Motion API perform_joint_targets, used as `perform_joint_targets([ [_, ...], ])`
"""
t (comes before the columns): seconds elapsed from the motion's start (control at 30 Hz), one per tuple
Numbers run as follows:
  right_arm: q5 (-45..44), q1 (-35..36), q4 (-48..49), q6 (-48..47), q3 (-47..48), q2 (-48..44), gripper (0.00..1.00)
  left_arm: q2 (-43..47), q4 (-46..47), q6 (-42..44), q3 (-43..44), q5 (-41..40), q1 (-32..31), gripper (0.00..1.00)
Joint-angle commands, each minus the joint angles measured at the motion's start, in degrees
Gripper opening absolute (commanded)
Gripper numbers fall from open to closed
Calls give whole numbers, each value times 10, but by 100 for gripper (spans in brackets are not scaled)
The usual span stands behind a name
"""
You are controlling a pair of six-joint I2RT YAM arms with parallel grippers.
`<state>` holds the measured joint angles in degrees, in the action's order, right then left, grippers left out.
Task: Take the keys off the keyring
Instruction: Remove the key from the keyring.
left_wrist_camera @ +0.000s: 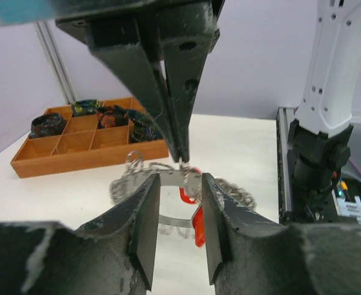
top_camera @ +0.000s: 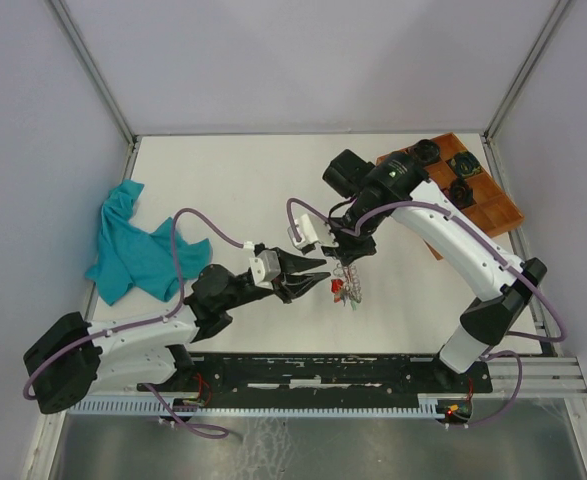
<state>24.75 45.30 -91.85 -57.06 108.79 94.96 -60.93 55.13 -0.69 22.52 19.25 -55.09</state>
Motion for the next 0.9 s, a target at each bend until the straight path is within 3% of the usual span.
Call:
perform_joint_targets([
  [0.0,-12,8,-47,-7,40,8,1,-20,144,-49,-13,-36,-1,32],
  [0.1,-8,10,-45,-7,40,5,1,-25,165,-32,-30,-68,-1,22],
  [0.2,-3,10,-44,-8,39,3,1,-31,156,-3,-36,-77,0,19],
  [0.43,8,10,-49,-13,42,2,1,-59,151,18,-28,-56,-3,21],
  [0.87,32,10,-60,-19,45,6,1,-83,124,54,-1,-127,-51,27],
])
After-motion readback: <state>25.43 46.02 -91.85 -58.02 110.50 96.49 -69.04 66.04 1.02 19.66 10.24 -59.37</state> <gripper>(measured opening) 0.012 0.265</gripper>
